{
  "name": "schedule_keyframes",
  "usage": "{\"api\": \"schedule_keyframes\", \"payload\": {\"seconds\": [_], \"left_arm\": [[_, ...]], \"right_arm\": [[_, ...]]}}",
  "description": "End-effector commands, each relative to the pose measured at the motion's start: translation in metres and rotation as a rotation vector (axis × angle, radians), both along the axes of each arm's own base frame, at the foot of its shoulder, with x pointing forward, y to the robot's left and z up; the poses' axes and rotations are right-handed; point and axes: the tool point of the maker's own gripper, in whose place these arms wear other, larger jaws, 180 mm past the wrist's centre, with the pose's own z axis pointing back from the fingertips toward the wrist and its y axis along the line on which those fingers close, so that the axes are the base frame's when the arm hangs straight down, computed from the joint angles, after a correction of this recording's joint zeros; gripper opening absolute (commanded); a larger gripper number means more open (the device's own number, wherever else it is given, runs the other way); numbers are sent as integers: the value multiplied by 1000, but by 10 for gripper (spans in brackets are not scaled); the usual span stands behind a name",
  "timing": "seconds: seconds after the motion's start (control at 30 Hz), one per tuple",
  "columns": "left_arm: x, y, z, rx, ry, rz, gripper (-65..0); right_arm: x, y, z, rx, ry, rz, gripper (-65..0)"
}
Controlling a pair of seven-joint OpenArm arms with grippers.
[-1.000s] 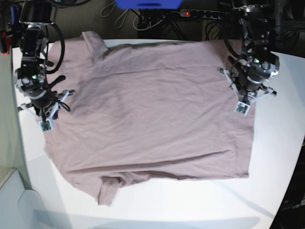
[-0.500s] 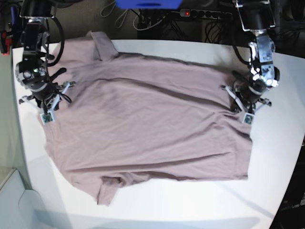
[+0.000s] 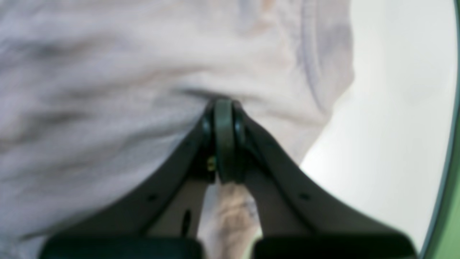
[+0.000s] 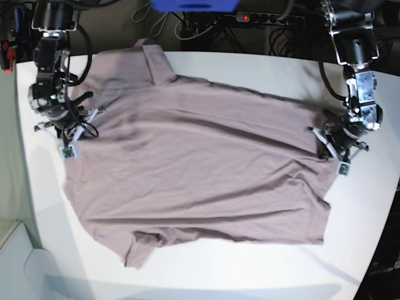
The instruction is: Layout the t-shirt on the table in an organized manner, then fold the t-shirt properly
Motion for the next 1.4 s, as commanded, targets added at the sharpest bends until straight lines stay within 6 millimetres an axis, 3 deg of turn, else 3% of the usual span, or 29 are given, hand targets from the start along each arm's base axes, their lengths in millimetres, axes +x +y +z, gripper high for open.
{"api": "schedule_keyframes", "payload": {"seconds": [0.0, 0.07, 0.2, 0.27, 0.43, 0.6, 0.7, 0.87, 1.0, 1.2, 1.37], "left_arm": [[-65, 37, -46, 185, 322, 16, -647], [-68, 40, -46, 188, 329, 20, -647], [-97, 66, -48, 189, 359, 104, -647], [-110, 70, -48, 195, 365, 115, -647], [-132, 49, -50, 192, 360, 87, -647], [-127, 33, -42, 188, 323, 70, -647], [-129, 35, -43, 197, 354, 76, -647], [-108, 36, -25, 217, 297, 73, -647], [-98, 35, -12, 233, 255, 65, -647], [-88, 33, 8, 265, 235, 66, -647], [-72, 30, 33, 292, 157, 56, -647]], "right_arm": [[3, -9, -1, -13, 12, -14, -650], [7, -12, -7, -4, 30, -26, -650], [20, -16, -12, 8, 42, -42, -650], [25, -27, -9, -8, 42, -48, -650], [29, -32, -4, -18, 30, -51, -650], [30, -36, 11, -50, -3, -36, -650], [23, -31, 31, -82, -56, -7, -650], [-4, -11, 68, -146, -111, 67, -650], [-41, 28, 73, -127, -56, 164, -650], [-80, 68, 49, -25, 29, 204, -650], [-92, 71, 17, 29, 104, 185, -650]]}}
